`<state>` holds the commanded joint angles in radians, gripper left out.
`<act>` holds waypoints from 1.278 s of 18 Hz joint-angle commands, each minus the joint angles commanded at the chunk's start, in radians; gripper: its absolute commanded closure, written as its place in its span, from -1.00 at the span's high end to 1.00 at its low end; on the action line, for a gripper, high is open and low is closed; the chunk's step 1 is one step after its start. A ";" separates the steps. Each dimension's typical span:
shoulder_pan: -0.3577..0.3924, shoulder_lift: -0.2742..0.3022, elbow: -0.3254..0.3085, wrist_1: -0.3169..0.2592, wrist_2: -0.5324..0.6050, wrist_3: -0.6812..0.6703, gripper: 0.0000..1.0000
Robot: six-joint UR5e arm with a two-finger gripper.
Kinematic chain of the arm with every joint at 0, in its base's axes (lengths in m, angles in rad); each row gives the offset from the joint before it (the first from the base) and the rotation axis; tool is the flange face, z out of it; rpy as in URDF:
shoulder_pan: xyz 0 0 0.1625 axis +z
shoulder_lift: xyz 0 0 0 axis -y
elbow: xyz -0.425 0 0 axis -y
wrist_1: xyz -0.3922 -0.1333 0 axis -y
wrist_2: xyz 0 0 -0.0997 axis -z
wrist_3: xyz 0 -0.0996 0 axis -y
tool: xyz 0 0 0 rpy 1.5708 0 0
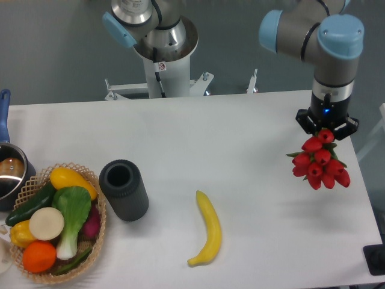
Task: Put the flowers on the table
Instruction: 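Move the held red tulips down and toward the banana, lowering onto the table, then open the gripper to release the red tulips on the table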
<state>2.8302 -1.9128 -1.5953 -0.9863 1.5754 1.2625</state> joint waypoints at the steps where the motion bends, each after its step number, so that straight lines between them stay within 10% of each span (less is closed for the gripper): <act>1: -0.002 -0.008 0.000 0.003 0.000 0.000 -0.95; 9: -0.115 -0.063 -0.043 0.012 -0.002 -0.034 -0.92; 12: -0.130 -0.081 -0.051 0.014 0.006 -0.035 -0.19; 14: -0.129 -0.080 -0.057 0.024 0.002 -0.037 0.99; 23: -0.026 -0.035 -0.066 0.120 -0.046 -0.025 1.00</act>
<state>2.8040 -1.9482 -1.6613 -0.8667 1.5294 1.2379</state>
